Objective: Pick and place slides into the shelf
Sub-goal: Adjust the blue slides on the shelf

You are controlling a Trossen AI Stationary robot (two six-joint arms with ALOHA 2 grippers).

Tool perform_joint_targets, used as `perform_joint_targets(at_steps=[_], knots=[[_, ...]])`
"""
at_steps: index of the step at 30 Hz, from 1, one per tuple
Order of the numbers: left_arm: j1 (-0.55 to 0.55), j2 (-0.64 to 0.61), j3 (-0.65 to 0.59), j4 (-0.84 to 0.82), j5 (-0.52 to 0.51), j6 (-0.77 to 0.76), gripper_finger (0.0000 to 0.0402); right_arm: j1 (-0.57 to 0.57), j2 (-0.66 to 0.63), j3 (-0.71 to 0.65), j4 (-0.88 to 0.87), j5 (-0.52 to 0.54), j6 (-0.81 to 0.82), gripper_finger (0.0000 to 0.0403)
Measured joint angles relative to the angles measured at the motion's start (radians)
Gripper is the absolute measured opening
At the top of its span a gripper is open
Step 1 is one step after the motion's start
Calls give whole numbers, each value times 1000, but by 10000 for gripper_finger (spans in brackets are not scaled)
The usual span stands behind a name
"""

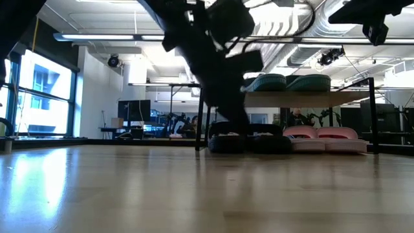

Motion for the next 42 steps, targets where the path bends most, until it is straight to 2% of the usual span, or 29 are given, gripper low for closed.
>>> perform_joint_targets(at_steps=[6,11,18,24,27,30,33,36,41,42], knots=[[-57,-23,64,-5,54,48,0,0,-59,0,-24,56,17,0],[-58,-102,112,-27,41,102,0,0,-116,0,-31,129,22,0],[5,-248,196,-98,-125,276,0,-7,-140,0,-39,197,-55,0],[79,-249,332,-95,-315,496,0,-35,-141,0,-40,214,-114,0],[133,-237,364,-102,-418,506,0,-54,-141,0,-57,220,-109,0],[208,-211,383,-91,-466,526,0,-69,-141,0,-89,218,-85,0],[297,-171,407,-71,-403,531,0,-85,-138,0,-112,217,-63,0],[379,-115,464,-87,-246,489,0,-107,-137,0,-135,191,-7,0],[494,-13,615,-171,34,304,0,-148,-136,0,-177,105,64,0],[512,11,646,-190,61,278,0,-156,-137,0,-182,98,68,0]])
